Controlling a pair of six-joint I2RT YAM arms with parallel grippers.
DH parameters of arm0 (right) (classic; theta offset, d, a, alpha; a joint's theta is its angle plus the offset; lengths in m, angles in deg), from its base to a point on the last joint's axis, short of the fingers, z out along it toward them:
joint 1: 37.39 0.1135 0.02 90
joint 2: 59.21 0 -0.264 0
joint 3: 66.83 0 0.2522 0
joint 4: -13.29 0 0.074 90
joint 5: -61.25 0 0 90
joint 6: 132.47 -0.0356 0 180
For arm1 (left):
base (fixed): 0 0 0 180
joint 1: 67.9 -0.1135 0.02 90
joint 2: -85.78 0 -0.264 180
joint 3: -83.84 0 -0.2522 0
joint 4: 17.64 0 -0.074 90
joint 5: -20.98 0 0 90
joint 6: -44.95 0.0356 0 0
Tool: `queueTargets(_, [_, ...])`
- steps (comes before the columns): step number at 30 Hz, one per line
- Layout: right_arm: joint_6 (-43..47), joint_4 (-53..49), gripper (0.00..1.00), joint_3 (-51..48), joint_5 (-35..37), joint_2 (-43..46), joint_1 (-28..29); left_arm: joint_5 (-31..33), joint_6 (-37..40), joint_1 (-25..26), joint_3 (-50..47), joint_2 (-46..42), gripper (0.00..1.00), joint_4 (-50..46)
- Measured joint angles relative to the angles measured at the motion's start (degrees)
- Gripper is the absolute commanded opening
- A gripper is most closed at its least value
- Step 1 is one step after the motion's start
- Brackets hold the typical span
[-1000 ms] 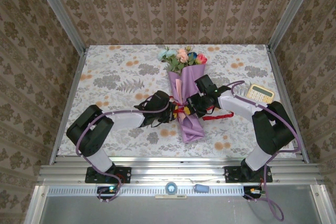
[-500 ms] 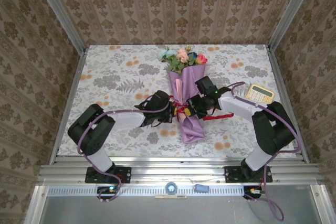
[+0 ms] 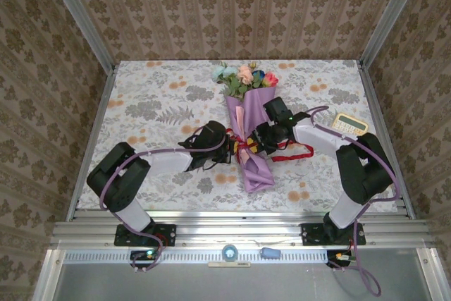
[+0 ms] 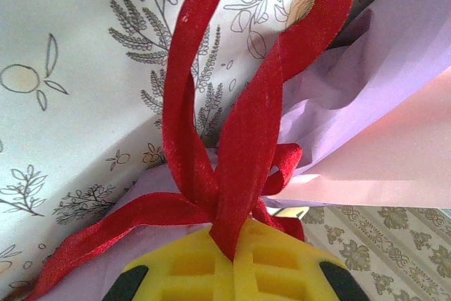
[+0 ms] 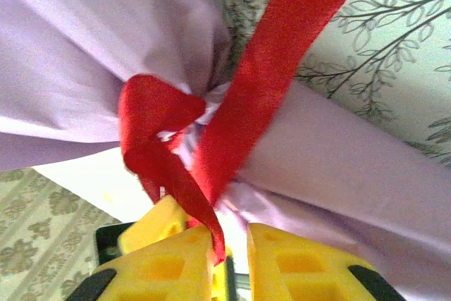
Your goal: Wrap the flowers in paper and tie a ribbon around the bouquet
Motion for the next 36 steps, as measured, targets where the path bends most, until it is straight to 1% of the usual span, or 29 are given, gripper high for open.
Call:
queueTargets(7, [0.17,-1.70,0.28,1.51,0.17,2.34,-0.13,0.00,-0.02,0.00,-0.04,0.00,0.00,0.02])
queueTargets(15, [-0.81,-1.95,0.26,5.05,0.66,2.47,-1.07,-0.02,-0.02,0.00,-0.04,0.00,0.00,0.00])
queueTargets(18, [-1.99,-1.20,0.26,6.67,0.90,1.07,-1.11,-0.02,0.00,0.00,-0.04,0.00,0.00,-0.02])
queueTargets(22, [-2.45,-0.74,0.28,9.16,1.01,-3.54,-1.05,-0.02,0.00,0.00,-0.04,0.00,0.00,-0.02])
queueTargets(25, [-3.21,-1.09,0.29,9.20,1.03,-5.27,-0.61,-0.02,0.00,0.00,-0.04,0.00,0.00,-0.02])
queueTargets(36, [-3.91,-0.79,0.31,5.33,0.98,-5.07,1.01,-0.02,-0.02,0.00,-0.02,0.07,0.00,0.00])
